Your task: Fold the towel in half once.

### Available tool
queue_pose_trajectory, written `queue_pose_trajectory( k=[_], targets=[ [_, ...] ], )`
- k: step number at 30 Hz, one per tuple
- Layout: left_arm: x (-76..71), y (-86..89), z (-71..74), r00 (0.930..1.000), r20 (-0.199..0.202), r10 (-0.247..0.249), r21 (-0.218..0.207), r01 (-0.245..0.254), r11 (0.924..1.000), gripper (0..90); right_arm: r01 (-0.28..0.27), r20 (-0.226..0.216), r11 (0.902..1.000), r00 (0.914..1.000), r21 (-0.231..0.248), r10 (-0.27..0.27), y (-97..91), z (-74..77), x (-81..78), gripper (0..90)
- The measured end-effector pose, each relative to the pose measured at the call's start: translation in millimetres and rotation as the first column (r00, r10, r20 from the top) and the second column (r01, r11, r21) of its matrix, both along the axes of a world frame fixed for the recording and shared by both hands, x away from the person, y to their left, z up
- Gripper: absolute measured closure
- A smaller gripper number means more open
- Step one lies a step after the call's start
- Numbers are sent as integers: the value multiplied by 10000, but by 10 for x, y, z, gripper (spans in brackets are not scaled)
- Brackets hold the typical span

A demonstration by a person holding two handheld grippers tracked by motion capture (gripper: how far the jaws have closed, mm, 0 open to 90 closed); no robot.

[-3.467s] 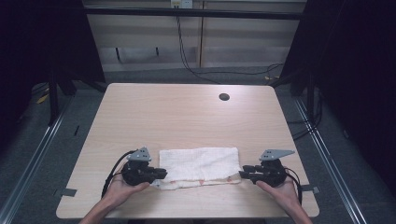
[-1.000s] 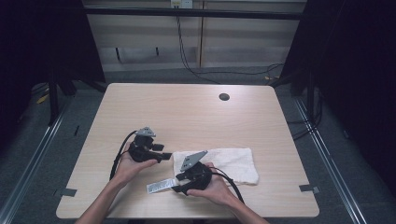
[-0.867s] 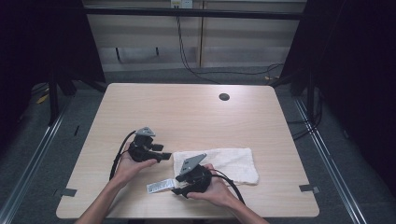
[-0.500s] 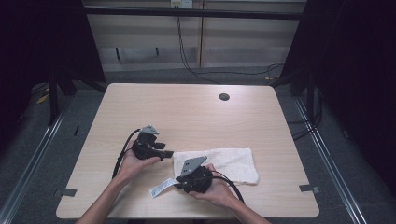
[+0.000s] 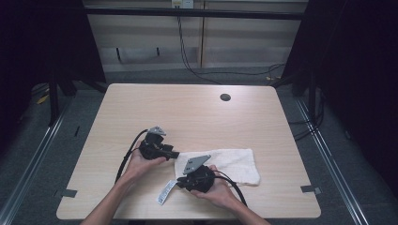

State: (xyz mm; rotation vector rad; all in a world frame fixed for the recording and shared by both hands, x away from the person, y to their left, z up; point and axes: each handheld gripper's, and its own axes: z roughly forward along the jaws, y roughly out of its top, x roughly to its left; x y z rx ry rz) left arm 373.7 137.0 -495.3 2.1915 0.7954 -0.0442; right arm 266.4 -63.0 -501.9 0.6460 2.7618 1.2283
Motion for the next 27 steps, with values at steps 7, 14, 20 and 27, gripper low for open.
queue_pose_trajectory(
  k=[7,14,20,27],
  targets=[
    [-47,-116,-24,9991,125,-400,284,397,9988,573,35,-86,10000,10000,39,-35,1,-1,14,820],
    [-73,-104,-37,9973,226,-697,315,690,9971,717,219,-546,9996,9983,168,-210,1,0,27,819],
    [-72,-50,-73,9965,-125,-829,-143,828,9965,858,306,-868,9993,9958,217,-286,30,8,34,832],
    [-54,0,-58,9969,-382,-690,-429,674,9968,860,228,-715,9992,9972,337,-204,22,70,25,835]
  ],
)
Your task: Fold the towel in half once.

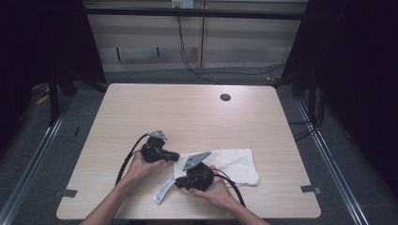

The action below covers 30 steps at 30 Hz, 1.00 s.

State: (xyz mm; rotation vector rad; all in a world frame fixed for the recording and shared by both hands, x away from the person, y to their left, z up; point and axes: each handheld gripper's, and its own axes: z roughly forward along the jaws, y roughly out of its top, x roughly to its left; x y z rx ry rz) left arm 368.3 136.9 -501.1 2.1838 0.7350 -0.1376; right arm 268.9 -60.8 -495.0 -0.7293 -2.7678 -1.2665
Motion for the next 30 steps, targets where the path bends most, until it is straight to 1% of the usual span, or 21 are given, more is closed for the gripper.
queue_pose_trajectory(
  k=[2,3,5,7,10,11,12,13,14,15,16,17,18,19,20,24,25,26,27,28,30],
  targets=[
    [-3,7,24,10000,34,73,-75,-72,9999,859,59,-64,9999,10000,98,-58,-5,29,-3,835],
    [0,19,37,9999,116,73,-153,-72,9999,858,62,-13,9999,10000,149,-62,-9,53,-3,836],
    [6,53,77,9998,145,101,-280,-97,9996,858,74,1,9998,10000,167,-74,-11,69,-5,836],
    [14,87,99,9998,114,150,-467,-145,9988,858,140,13,9993,9999,341,-140,-21,97,-3,836],
    [20,124,132,9996,62,279,-748,-273,9968,858,224,46,9988,9997,434,-226,-27,135,-15,836],
    [14,131,168,9996,82,281,-918,-273,9954,859,277,28,9978,9996,610,-279,-30,156,-16,836],
    [14,131,168,9996,82,281,-918,-273,9954,859,277,28,9978,9996,610,-279,-30,156,-16,836],
    [23,145,191,9996,12,292,-1104,-289,9935,859,318,35,9973,9995,660,-321,-27,176,-22,836],
    [23,145,191,9996,12,292,-1104,-289,9935,859,318,35,9973,9995,660,-321,-27,176,-22,836],
    [34,162,204,9995,-28,304,-1211,-306,9922,859,330,106,9968,9994,733,-338,-29,213,-24,837],
    [34,162,204,9995,-28,304,-1211,-306,9922,859,330,106,9968,9994,733,-338,-29,213,-24,837],
    [33,175,232,9993,-67,362,-1290,-367,9910,859,381,198,9960,9990,813,-398,-40,276,-27,838],
    [33,175,232,9993,-67,362,-1290,-367,9910,859,381,198,9960,9990,813,-398,-40,276,-27,838],
    [30,183,251,9993,-52,375,-1384,-379,9896,859,414,159,9933,9989,1081,-433,-51,332,-24,839],
    [17,198,291,9994,112,342,-1270,-325,9914,859,392,222,9932,9989,1096,-418,-48,359,-24,839],
    [1,243,342,9991,110,401,-1232,-384,9916,859,339,249,9907,9990,1316,-375,-22,436,-14,840],
    [0,259,355,9991,78,414,-1275,-401,9910,859,307,267,9906,9990,1330,-345,1,460,-18,840],
    [1,288,373,9991,71,411,-1431,-397,9889,859,300,254,9901,9991,1374,-338,14,470,-21,841],
    [8,312,383,9993,55,380,-1516,-368,9878,857,228,349,9901,9990,1387,-279,53,486,-36,840],
    [13,324,387,9992,39,396,-1524,-385,9876,857,228,349,9901,9990,1387,-279,53,486,-36,840],
    [8,335,395,9994,79,348,-1332,-334,9905,858,233,355,9890,9990,1464,-288,63,487,-35,840]
  ],
)
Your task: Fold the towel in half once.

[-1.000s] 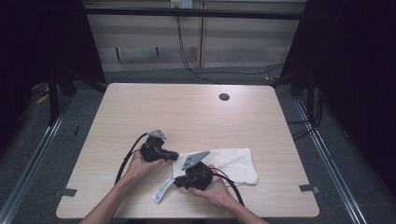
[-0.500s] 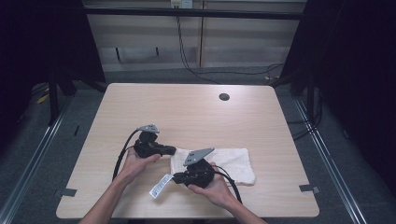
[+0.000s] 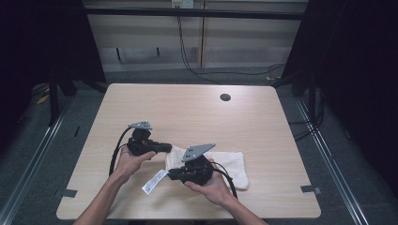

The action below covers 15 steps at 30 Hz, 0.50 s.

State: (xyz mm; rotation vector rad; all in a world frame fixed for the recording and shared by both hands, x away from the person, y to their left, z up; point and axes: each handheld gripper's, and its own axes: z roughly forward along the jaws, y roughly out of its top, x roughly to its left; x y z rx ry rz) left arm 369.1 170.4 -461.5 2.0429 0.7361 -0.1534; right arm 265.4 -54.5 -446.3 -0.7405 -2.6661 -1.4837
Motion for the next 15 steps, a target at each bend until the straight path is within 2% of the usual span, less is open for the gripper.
queue_pose_trajectory(
  k=[3,8,12,15],
  targets=[
    [-9,13,31,9999,92,45,70,-45,10000,860,30,-14,9998,10000,172,-30,-3,19,14,840],
    [-25,151,150,9997,223,110,-211,-105,9997,861,-28,274,9995,9996,327,19,51,153,-6,841],
    [-65,231,105,9995,145,269,32,-269,9996,863,-143,249,9991,9996,409,133,140,158,1,841],
    [-70,287,66,9994,99,332,228,-334,9992,862,-235,274,9995,9994,227,228,224,106,-6,841]
  ],
)
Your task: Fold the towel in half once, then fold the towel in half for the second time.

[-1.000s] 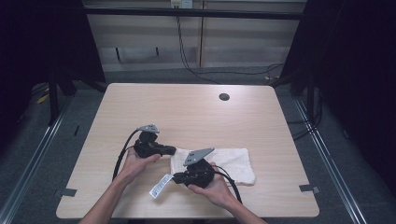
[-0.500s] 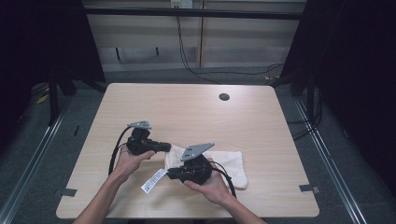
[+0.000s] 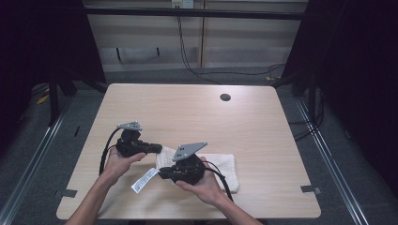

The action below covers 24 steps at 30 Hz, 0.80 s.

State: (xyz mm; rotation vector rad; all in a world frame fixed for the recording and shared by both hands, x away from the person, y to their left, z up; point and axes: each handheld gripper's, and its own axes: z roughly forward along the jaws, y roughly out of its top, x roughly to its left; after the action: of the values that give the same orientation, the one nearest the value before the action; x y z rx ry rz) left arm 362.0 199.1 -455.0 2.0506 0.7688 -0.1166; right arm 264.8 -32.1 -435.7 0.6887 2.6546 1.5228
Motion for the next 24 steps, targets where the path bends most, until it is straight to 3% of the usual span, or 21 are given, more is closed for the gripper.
queue_pose_trajectory(
  k=[4,7,14,20,24],
  targets=[
    [19,69,-127,9997,-207,131,220,-126,9997,862,-4,-146,9998,9999,-207,1,77,-133,27,841],
    [52,157,-167,9989,-398,228,115,-224,9997,862,60,-341,9999,9994,-114,-64,129,-192,54,841],
    [17,376,-128,9979,-313,564,83,-562,9984,861,-95,-629,9997,9980,224,109,312,-255,112,841],
    [-18,495,-81,9967,-247,772,-42,-773,9970,862,-177,-379,9991,9991,386,192,407,-196,106,841],
    [-6,519,15,9974,-98,708,-406,-712,9966,861,-180,-351,9978,9992,631,202,417,-170,103,841]
  ],
)
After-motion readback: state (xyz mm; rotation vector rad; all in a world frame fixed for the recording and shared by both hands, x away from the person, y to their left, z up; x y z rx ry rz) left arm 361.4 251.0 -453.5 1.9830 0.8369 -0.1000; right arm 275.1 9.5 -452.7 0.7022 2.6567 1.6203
